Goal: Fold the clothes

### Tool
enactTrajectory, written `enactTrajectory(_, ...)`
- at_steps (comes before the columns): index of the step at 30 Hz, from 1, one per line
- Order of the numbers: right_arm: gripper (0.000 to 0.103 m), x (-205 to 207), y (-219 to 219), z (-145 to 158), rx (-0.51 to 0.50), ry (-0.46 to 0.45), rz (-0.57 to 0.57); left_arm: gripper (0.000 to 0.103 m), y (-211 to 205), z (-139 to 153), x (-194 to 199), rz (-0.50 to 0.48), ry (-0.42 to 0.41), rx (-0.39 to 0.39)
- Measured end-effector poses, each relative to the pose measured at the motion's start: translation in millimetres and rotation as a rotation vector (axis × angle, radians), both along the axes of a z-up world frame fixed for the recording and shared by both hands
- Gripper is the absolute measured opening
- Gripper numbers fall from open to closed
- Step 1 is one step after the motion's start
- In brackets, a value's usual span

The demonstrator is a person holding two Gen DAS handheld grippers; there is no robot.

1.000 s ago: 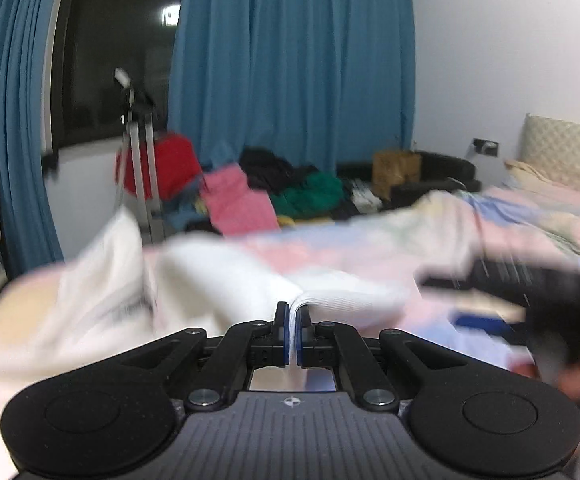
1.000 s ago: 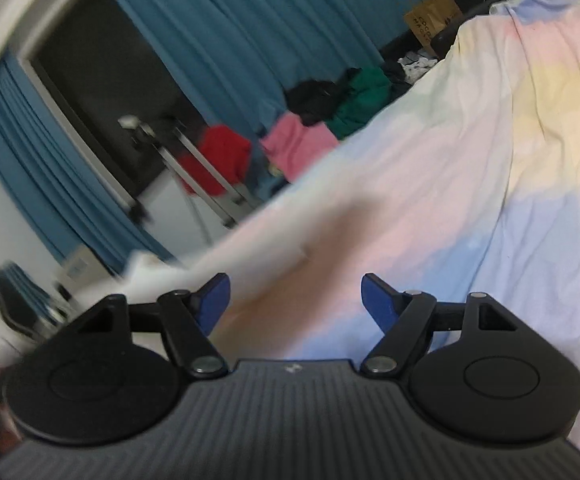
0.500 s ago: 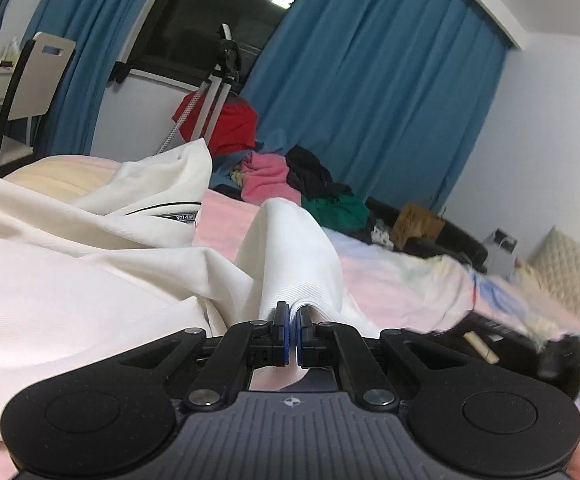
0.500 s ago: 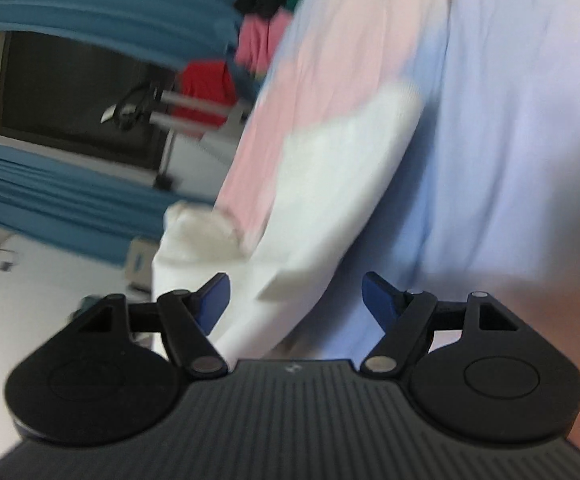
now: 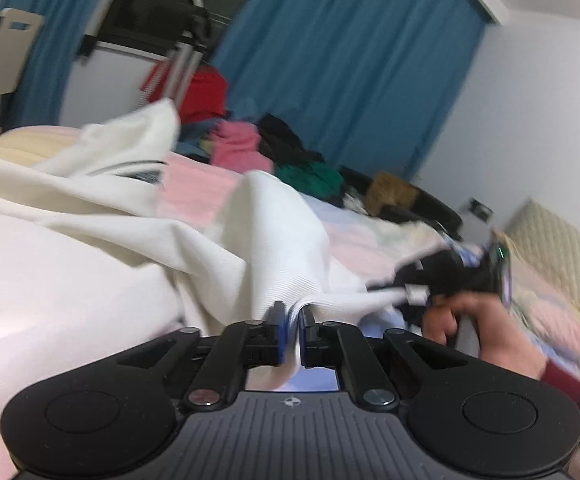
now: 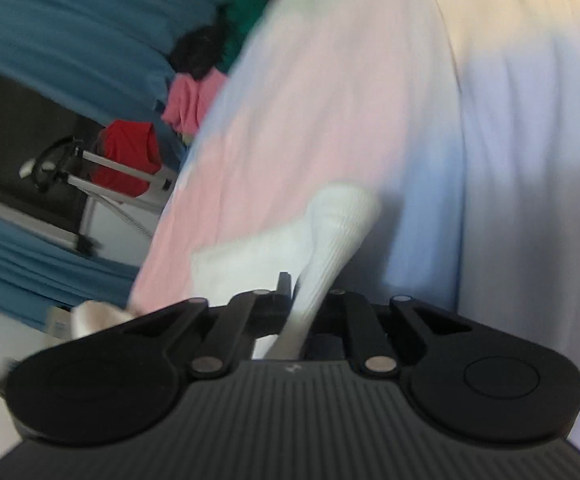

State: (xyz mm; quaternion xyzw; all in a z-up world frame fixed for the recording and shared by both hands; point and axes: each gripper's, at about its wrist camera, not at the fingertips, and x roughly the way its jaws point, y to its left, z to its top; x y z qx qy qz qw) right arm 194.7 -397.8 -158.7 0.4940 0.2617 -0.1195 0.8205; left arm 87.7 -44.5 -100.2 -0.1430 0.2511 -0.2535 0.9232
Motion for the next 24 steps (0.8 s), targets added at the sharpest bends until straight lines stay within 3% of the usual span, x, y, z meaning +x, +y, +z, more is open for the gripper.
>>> enactTrajectory(2, 0.006, -0.4, -11.6, 5.0, -0.008, -0.028, -0.019, 0.015, -6.2, -2.6, -2.8, -0.034, 0.002, 0.008)
enactTrajectory(4, 0.006, -4.8, -29.5, 7.6, 0.003, -0.065, -0.056, 0.04, -12.5, -5.3, -5.6, -0.067, 0.003, 0.017)
enactTrajectory(6, 0.006, -15.4, -46.1, 13.8, -0.079, -0.091, -0.106, 0.055, -18.7, -7.9, -8.5, -0.101, 0.005, 0.025)
enactTrajectory(9, 0.006, -32.8, -70.6, 24.1, -0.227, -0.126, -0.183, 0.058, -22.3, -11.3, -14.6, -0.132, 0.017, 0.035)
enactTrajectory(12, 0.006, -64.6, -107.5, 30.2, -0.278, -0.191, -0.332, 0.065, -24.3, -17.8, -12.0, -0.138, 0.063, 0.038)
enactTrajectory(15, 0.006, -86.2, -127.2, 28.5, -0.371, -0.19, -0.458, 0.07, -19.4, -22.3, -3.1, -0.124, 0.123, 0.025)
enactTrajectory(18, 0.006, -91.8, -136.1, 10.6, -0.391, -0.091, -0.508, 0.076, -10.2, -27.0, 10.7, -0.096, 0.245, 0.01)
enactTrajectory(22, 0.006, -85.5, -138.6, -9.1, -0.342, 0.034, -0.535, 0.08, 30.4, -43.2, 19.1, 0.068, 0.469, -0.128)
enactTrajectory(24, 0.006, -82.8, -136.6, -10.4, -0.357, 0.058, -0.534, 0.081, 56.2, -48.8, 15.9, 0.17, 0.526, -0.201)
